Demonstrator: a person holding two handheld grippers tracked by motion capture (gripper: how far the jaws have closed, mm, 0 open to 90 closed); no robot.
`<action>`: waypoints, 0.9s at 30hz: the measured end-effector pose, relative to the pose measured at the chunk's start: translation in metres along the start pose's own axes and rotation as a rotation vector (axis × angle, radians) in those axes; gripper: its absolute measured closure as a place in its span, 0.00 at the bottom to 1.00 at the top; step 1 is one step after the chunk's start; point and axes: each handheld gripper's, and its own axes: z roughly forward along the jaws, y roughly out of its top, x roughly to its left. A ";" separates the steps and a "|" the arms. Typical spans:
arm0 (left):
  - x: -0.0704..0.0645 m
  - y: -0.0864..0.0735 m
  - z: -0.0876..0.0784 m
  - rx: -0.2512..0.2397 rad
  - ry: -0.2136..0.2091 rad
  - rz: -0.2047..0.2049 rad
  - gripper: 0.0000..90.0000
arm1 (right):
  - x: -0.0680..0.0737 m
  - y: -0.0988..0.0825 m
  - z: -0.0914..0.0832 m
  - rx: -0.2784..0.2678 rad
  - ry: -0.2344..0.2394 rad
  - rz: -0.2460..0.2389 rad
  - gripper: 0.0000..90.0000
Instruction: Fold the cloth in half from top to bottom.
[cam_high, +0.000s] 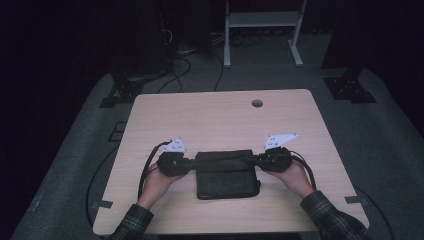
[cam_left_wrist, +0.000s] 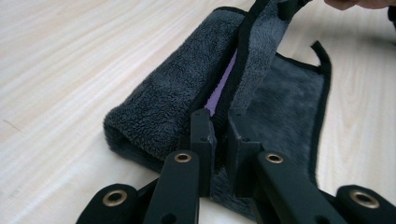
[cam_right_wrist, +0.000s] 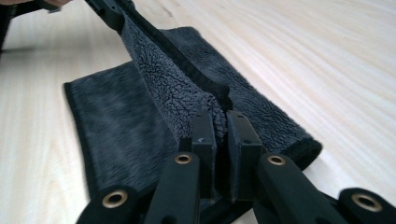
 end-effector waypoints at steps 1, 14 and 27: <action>-0.003 -0.002 -0.001 0.002 -0.002 0.003 0.92 | 0.003 -0.002 -0.001 0.003 0.005 0.002 0.91; -0.027 -0.026 0.011 0.098 -0.027 0.012 0.90 | 0.027 -0.026 -0.004 0.067 0.046 0.000 0.90; -0.028 -0.021 -0.013 -0.016 -0.011 -0.012 0.70 | 0.027 -0.020 -0.018 -0.023 0.072 0.031 0.76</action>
